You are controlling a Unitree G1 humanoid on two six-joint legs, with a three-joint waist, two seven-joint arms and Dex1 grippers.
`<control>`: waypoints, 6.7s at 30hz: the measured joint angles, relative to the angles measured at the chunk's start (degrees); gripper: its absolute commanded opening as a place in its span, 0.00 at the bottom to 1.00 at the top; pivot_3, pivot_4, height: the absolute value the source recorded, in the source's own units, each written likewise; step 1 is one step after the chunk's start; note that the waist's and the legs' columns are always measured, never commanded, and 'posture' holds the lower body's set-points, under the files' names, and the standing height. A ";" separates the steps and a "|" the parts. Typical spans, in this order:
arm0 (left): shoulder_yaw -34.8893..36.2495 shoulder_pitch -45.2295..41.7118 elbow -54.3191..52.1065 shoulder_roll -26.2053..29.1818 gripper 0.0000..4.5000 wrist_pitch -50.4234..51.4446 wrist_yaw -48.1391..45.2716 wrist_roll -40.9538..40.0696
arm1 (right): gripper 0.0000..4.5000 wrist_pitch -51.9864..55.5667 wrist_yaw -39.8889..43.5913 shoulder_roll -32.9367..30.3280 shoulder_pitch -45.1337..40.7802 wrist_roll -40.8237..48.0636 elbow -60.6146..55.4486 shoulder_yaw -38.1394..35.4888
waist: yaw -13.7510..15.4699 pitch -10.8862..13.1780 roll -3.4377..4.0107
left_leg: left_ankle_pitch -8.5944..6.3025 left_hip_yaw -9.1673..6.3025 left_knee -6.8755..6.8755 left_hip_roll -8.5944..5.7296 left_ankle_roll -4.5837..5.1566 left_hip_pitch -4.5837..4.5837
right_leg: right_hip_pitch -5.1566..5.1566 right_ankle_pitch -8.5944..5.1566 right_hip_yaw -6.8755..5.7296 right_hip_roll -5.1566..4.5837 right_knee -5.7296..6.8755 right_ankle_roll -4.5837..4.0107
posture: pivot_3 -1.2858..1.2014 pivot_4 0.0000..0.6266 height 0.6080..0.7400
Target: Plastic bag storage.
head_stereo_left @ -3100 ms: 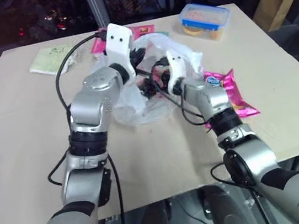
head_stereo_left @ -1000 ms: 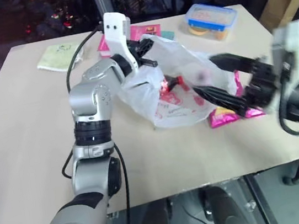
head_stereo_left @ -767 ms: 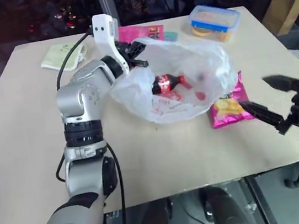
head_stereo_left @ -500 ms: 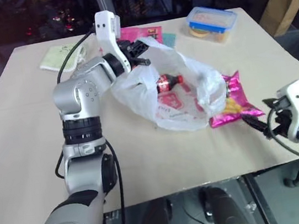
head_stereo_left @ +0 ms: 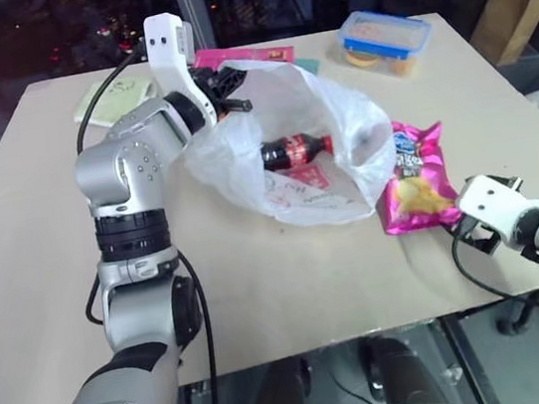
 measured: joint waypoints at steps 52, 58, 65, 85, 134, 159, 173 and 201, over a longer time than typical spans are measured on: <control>-6.80 -15.72 30.71 -4.32 0.00 -14.57 -11.35 9.11 | 0.02 12.95 -1.53 -15.12 -7.55 99.26 -23.07 -51.14 | 1.71 0.13 -0.12 | -0.42 -0.09 -0.04 0.07 0.63 0.55 | 1.17 -0.09 -0.39 -0.52 -0.89 -0.11 | 0.52 0.24 1.00; -6.75 -14.65 27.14 0.13 0.00 -11.80 -18.20 7.61 | 0.02 10.73 -3.74 -15.30 -10.42 92.74 -21.03 -41.21 | 1.47 0.13 -0.11 | -0.48 -0.04 -0.03 0.08 0.71 0.16 | 0.80 -0.02 -0.36 -0.53 -1.03 0.00 | 0.52 0.24 1.00; -7.08 -8.86 17.05 5.73 0.00 -5.86 -24.70 6.05 | 0.02 9.87 -2.80 -8.90 -20.99 73.64 -15.32 -22.10 | 1.66 0.14 -0.08 | -0.46 0.07 0.11 -0.06 0.70 -0.19 | 0.19 0.04 -0.20 -0.54 -0.53 0.16 | 0.52 0.24 1.00; -4.08 -4.29 -1.04 1.25 0.00 8.91 -14.89 -1.81 | 0.02 14.76 5.38 19.84 -56.62 0.33 14.40 28.26 | -0.55 0.14 -0.05 | -0.37 0.23 0.10 -0.18 0.54 -0.14 | 0.00 0.05 0.05 -0.33 -0.30 0.16 | 0.52 0.24 1.00; 8.08 20.67 -16.78 31.42 0.59 26.63 -34.77 -29.87 | 0.29 39.68 -2.83 27.77 -23.06 6.97 -9.54 -6.85 | -2.86 0.11 0.07 | -0.29 0.30 -0.04 -0.05 0.41 -0.01 | -0.37 0.01 0.46 -0.21 0.24 0.13 | 0.52 0.24 1.00; -1.95 29.42 -30.11 4.41 0.02 15.98 -6.79 -30.17 | 0.00 34.75 0.01 24.92 -25.23 9.02 -7.09 -7.80 | 0.17 0.05 0.13 | -0.27 0.18 0.11 -0.13 0.38 -0.01 | 0.02 0.00 0.10 -0.28 0.00 0.09 | 0.52 0.24 1.00; -4.56 31.97 -35.54 12.54 0.71 6.95 -12.82 -24.04 | 0.00 36.16 -0.47 24.84 -25.23 9.69 -8.18 -8.09 | 0.10 0.05 0.14 | -0.27 0.20 0.08 -0.09 0.38 -0.04 | 0.02 -0.05 0.11 -0.27 -0.11 0.03 | 0.52 0.24 1.00; -20.36 32.36 -28.63 8.14 0.96 -17.51 -7.66 12.50 | 0.00 36.14 -0.44 25.97 -27.98 11.62 -6.71 -8.01 | -0.14 0.04 0.16 | -0.27 0.14 0.00 -0.07 0.39 -0.02 | 0.09 0.01 0.01 -0.25 -0.27 0.13 | 0.52 0.24 1.00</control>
